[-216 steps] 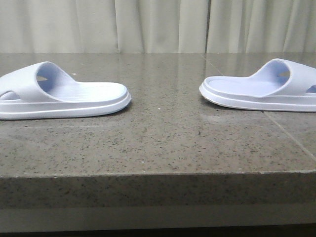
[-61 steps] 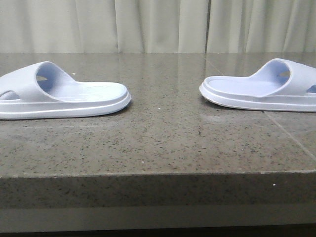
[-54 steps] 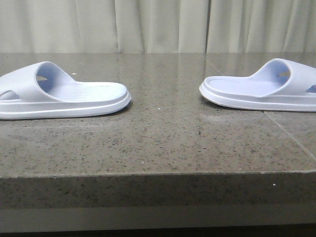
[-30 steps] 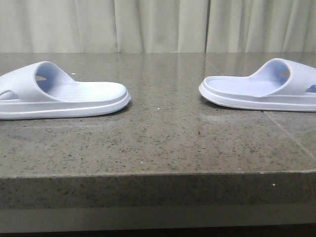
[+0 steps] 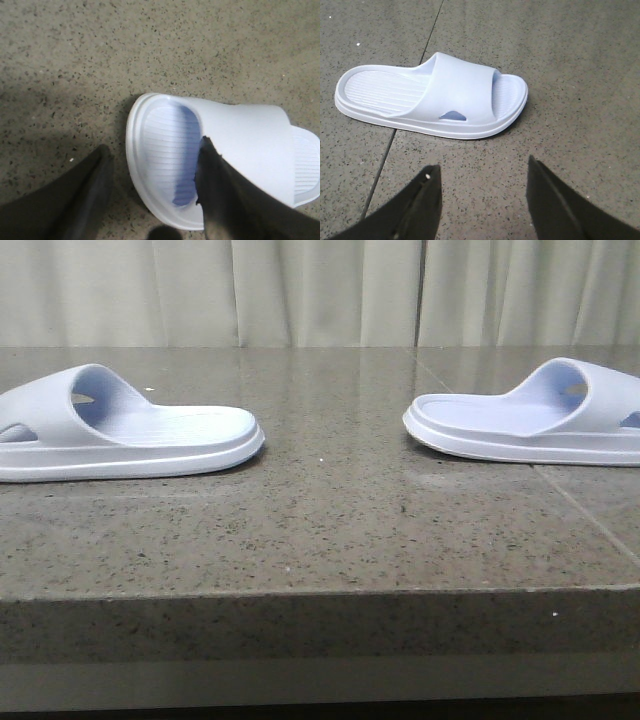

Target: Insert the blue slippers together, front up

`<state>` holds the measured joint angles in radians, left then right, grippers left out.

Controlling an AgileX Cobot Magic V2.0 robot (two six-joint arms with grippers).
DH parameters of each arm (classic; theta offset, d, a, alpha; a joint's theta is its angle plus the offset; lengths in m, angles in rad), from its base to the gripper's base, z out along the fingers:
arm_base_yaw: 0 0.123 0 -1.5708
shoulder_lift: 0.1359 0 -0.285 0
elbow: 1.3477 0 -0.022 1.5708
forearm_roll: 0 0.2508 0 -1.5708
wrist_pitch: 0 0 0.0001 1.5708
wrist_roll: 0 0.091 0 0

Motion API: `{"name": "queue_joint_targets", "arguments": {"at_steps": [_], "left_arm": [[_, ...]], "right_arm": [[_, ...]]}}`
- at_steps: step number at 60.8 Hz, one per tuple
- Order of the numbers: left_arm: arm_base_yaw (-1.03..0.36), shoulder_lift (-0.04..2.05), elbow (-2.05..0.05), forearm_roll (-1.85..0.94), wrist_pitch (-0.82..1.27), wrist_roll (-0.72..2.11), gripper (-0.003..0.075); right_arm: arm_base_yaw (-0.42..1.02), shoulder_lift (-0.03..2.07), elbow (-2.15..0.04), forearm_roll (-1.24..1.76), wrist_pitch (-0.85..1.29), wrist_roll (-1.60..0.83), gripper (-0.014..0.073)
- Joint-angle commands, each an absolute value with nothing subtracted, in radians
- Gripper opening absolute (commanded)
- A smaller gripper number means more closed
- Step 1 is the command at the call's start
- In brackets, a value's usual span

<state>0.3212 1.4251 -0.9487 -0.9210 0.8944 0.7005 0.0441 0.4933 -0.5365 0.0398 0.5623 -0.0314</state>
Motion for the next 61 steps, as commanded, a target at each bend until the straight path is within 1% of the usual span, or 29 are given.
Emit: {"name": "queue_joint_targets", "arguments": {"at_steps": [1,26,50,52,56,61], "left_arm": [[0.323,1.44,-0.981,-1.002,0.888,0.735,0.0365],[0.317,1.549,-0.981,-1.052,0.885,0.787,0.0365],[0.204,1.562,-0.981,-1.054,0.876,0.792,0.0362],[0.201,1.562,-0.981,-1.054,0.876,0.792,0.0351],[0.201,1.562,-0.981,-1.054,0.876,0.792,0.0304],[0.201,1.562,-0.981,-1.052,0.876,0.792,0.0218]], "right_arm": [[0.041,0.504,-0.573,0.026,0.495,-0.034,0.0416],[0.041,0.504,-0.573,0.026,0.495,-0.034,0.0416],[0.041,0.504,-0.573,0.026,0.495,-0.034,0.0416],[0.041,0.504,-0.573,0.026,0.495,-0.034,0.0416],[0.041,0.504,-0.573,0.026,0.495,-0.034,0.0416],[0.041,0.504,-0.573,0.026,0.495,-0.034,0.0416]]}}
